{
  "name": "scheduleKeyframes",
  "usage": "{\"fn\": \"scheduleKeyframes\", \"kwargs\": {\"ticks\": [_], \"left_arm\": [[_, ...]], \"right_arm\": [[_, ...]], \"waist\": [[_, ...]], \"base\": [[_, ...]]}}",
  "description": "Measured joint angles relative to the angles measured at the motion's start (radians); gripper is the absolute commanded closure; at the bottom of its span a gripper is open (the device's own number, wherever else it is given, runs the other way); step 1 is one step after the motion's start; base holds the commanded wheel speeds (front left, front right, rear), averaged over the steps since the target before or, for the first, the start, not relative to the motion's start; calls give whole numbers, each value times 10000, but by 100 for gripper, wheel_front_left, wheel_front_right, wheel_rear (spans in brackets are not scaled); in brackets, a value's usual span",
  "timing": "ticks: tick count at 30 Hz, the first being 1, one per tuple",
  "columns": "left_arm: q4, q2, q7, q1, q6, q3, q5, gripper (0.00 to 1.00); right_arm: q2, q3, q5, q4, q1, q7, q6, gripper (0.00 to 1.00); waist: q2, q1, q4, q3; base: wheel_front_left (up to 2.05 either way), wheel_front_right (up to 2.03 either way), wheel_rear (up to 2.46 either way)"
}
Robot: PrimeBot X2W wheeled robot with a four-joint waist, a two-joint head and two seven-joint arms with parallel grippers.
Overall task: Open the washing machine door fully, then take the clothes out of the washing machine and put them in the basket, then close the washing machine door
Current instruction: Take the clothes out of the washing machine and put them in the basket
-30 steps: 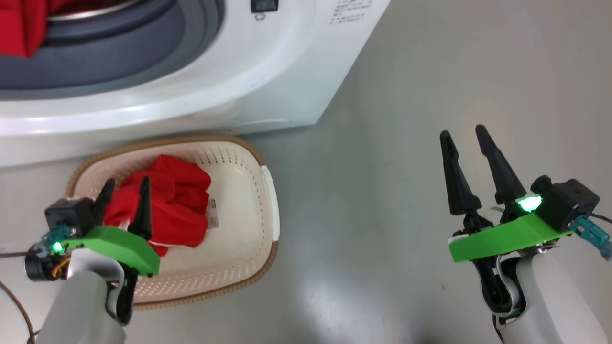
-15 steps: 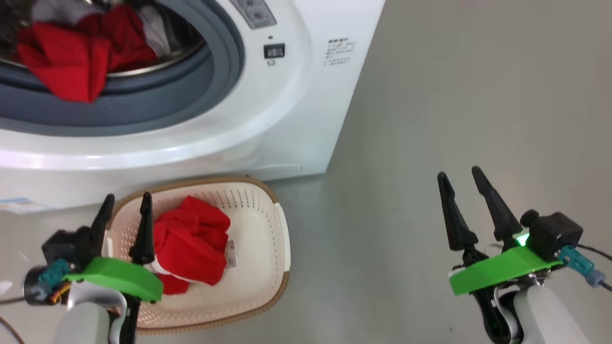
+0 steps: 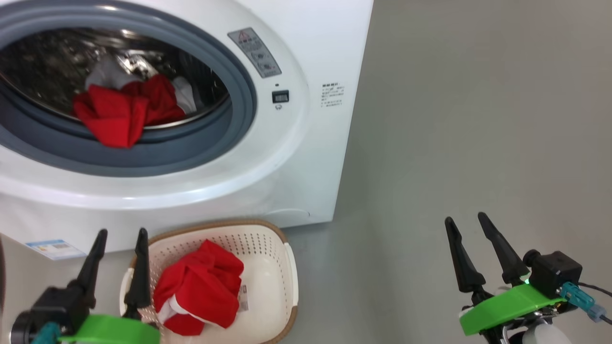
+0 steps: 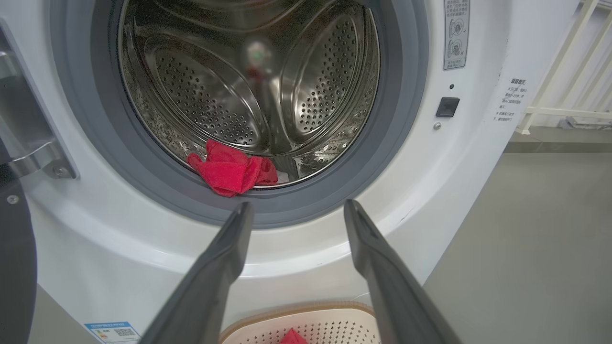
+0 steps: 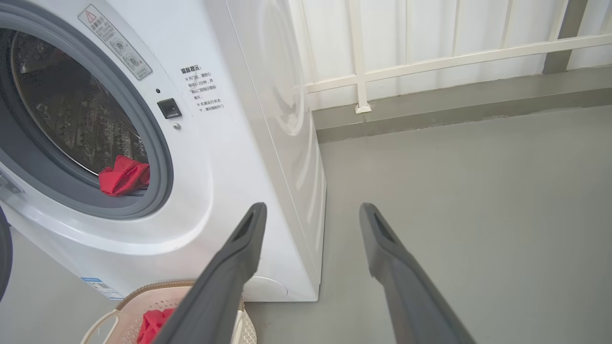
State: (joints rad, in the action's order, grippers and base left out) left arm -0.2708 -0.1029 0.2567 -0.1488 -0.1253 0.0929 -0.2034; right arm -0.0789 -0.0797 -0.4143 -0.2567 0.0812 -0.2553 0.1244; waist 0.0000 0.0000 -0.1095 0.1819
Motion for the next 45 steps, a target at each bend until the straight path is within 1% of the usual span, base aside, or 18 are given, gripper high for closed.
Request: {"fn": "scheduleKeyframes", "kwargs": {"ticks": [10, 15, 20, 30, 39, 45], "left_arm": [[1402, 385, 0, 1672, 0, 234, 370, 0], [1827, 520, 0, 2522, 0, 474, 621, 0], [2094, 545, 0, 2973, 0, 690, 617, 0], [2190, 550, 0, 3107, 2, 731, 502, 0], [2165, 550, 0, 3082, 2, 681, 445, 0], [1356, 560, -2, 2551, 2, 324, 600, 0]], "right_arm": [[-230, 27, -157, 117, -724, 0, 0, 0], [-355, 46, -182, 221, -1130, 0, 0, 0], [-389, 75, -201, 291, -1283, 0, 0, 0], [-399, 75, -251, 320, -1441, 0, 0, 0], [-393, 75, -251, 337, -1428, 0, 0, 0], [-236, 100, -249, 378, -1310, 0, 0, 0]], "waist": [[0, 0, 205, -871], [0, 0, 341, -1192], [0, 0, 477, -1380], [0, 0, 569, -1440], [0, 1, 565, -1213], [0, 1, 595, -880]], "base": [[0, 0, 0], [0, 0, 0], [0, 0, 0], [0, 0, 0], [0, 0, 0], [0, 0, 0]]}}
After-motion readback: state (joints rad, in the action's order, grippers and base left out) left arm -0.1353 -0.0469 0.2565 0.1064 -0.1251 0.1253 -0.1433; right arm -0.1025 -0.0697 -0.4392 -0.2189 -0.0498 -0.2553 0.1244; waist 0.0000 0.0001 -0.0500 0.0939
